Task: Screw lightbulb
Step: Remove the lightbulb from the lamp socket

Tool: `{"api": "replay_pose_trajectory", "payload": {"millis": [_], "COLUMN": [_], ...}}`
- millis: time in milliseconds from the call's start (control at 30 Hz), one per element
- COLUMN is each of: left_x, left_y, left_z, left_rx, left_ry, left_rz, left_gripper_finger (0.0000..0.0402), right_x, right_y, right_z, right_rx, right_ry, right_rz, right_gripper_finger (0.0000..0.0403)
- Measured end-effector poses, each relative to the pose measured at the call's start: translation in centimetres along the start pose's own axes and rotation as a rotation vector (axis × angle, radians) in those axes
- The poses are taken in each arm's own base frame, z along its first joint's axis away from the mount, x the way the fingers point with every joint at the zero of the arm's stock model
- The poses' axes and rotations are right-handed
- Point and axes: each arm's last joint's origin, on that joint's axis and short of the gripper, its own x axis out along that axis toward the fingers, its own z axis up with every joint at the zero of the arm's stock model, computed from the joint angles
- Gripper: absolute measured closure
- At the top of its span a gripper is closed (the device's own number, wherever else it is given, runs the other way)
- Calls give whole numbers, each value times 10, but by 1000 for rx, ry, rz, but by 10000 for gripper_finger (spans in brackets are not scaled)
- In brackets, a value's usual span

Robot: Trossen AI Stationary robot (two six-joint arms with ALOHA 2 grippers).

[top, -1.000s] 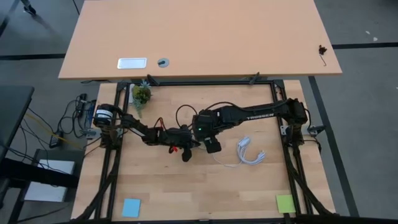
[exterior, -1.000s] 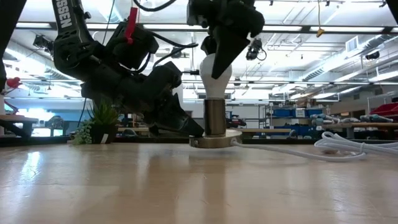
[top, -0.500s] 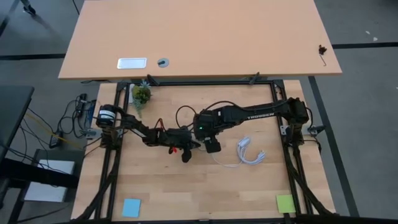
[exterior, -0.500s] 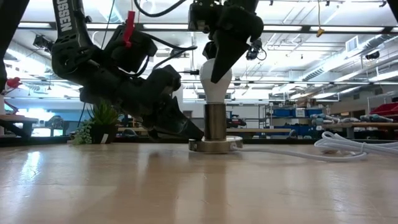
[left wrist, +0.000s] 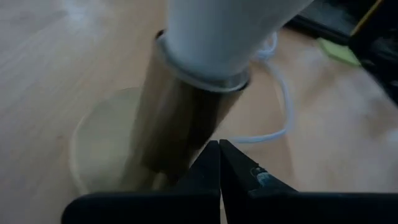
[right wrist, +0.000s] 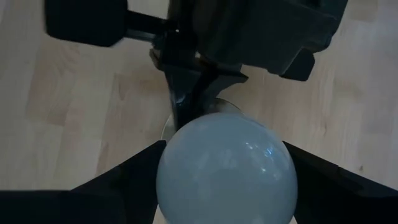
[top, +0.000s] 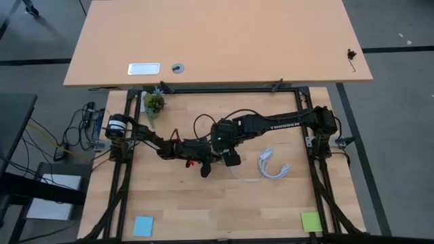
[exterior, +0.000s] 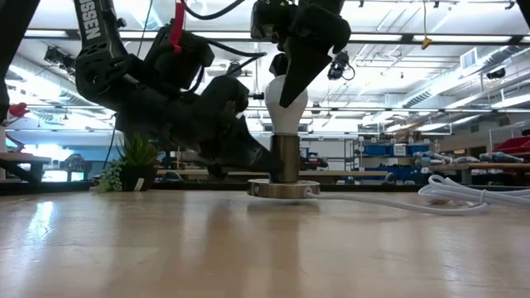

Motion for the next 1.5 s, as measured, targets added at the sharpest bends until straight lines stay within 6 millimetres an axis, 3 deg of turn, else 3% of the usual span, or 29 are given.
{"api": "replay_pose_trajectory", "payload": {"millis": [300,533,700,1033,1333,1500], "left_x": [-1,-1,-1,-1,-1,-1], "left_y": [6,7,8,8,8,8], "left_z": [-7,-9,-9,-10,-10,-10], "left_rx": [2,2,3,1,2,2], "left_ry": [82,96,97,104,106,106], "left_rz": [109,135,134,126,126,125], "left_gripper_finger": [402,402,402,402,402,402], "right_x": [1,0,-1,-7,-4,-4], "right_y": [0,-4,-4,-15,-23,-22], "right_z": [1,2,3,2,-2,-3], "right_rx": [75,280,304,593,594,453], "right_ry": [-13,-25,-32,-21,-3,1], "right_rz": [-7,-82,-66,-16,-34,-7], "right_gripper_finger": [111,74,58,70,101,114]}}
